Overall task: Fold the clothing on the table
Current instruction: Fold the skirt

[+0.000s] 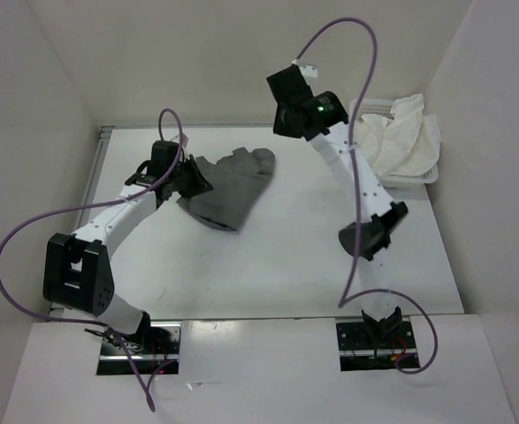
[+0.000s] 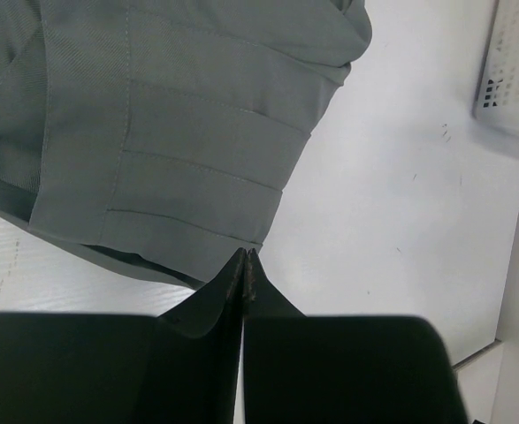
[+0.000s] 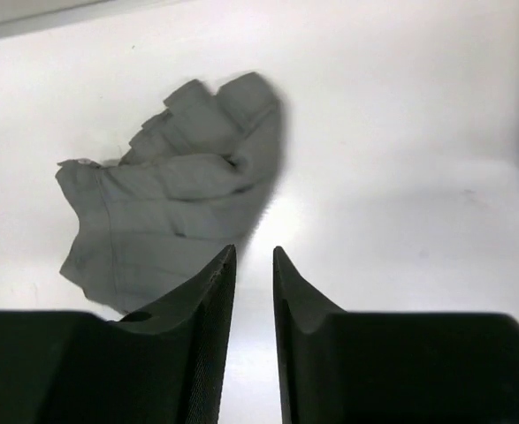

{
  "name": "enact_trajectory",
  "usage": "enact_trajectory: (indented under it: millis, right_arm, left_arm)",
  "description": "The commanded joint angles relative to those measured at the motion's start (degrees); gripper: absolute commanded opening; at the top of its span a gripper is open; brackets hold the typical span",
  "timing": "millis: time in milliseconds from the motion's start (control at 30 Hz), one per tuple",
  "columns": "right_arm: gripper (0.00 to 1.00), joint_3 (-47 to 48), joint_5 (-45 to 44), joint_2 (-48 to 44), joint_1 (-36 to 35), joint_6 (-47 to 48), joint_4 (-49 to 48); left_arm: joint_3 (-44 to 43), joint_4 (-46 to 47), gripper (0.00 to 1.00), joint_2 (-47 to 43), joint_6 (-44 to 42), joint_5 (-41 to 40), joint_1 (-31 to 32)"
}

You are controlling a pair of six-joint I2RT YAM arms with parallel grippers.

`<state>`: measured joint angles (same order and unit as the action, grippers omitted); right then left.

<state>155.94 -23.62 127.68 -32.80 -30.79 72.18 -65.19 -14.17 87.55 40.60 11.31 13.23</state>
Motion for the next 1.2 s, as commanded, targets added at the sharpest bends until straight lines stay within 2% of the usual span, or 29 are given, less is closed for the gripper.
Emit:
enact_trajectory:
  millis: [0,67,100,133,167,233,267,367,467,600,733,867,967,1067,1167]
  right_arm:
    - [0.31,-16.0,-11.8,-12.9,-1.9,-0.9,2.3]
    - [0.31,-24.5,-9.9,-18.0,-2.4,-1.6,0.1]
    - [0.36,-35.0,-8.0,-20.8,-2.4,-0.3,-6.0]
    - [0.39,-40.4,-2.5,-26.6,-2.4,0.3,-9.5]
    - [0.42,-51.3,1.2,-29.6,-2.4,1.0,-13.4]
    - [0.5,-61.8,12.4,-37.4,-2.4,1.6,-25.5]
    - [0.5,-70.9,16.2,-39.4,-2.4,1.6,-29.5]
    - [0.58,-83.3,28.6,-42.9,-0.1,0.4,-41.6]
    - [0.64,-89.2,34.2,-42.4,0.5,0.4,-47.5]
    - [0.64,-92.2,35.8,-41.9,0.5,1.1,-51.8]
    - [0.64,-92.7,37.0,-41.9,1.2,1.1,-52.3]
    - [0.64,-94.8,37.7,-46.9,1.2,0.6,-51.6]
    - [0.64,-95.9,36.2,-51.7,1.7,0.6,-50.8]
    - [0.64,-96.4,36.2,-55.5,2.9,0.6,-49.2]
    - [0.64,-97.0,36.7,-58.7,4.8,0.6,-47.7]
  left_arm:
    - [-0.5,0.5,0.01,-2.2,-1.0,-0.8,-0.1]
    - [-0.5,1.1,0.01,-2.2,-1.0,-0.8,-0.1]
    - [0.2,1.1,0.01,-2.2,-1.0,-0.2,-0.1]
    - [0.2,1.7,0.02,-2.2,-1.0,-0.1,-0.1]
    - [1.0,1.7,0.02,-2.2,-0.5,0.4,-0.1]
    - [1.8,1.7,0.02,-2.2,-0.5,0.4,-0.1]
    - [1.8,1.7,0.02,-2.2,-0.5,0.4,-0.1]
    - [2.3,2.2,0.02,-2.2,-0.5,-0.1,0.4]
    - [2.3,2.2,0.02,-1.0,-0.5,-0.1,0.4]
    - [2.3,5.7,0.02,2.1,1.0,-3.7,0.9]
    - [-6.4,4.9,0.02,12.5,2.1,-9.2,0.9]
    - [-22.4,0.4,0.0,23.8,2.1,-9.7,3.5]
    - [-28.3,-1.5,0.0,31.4,2.1,-10.6,5.5]
    - [-31.7,-2.7,0.0,35.1,2.1,-12.7,7.4]
    - [-36.4,-8.0,0.0,39.8,0.8,-13.2,8.6]
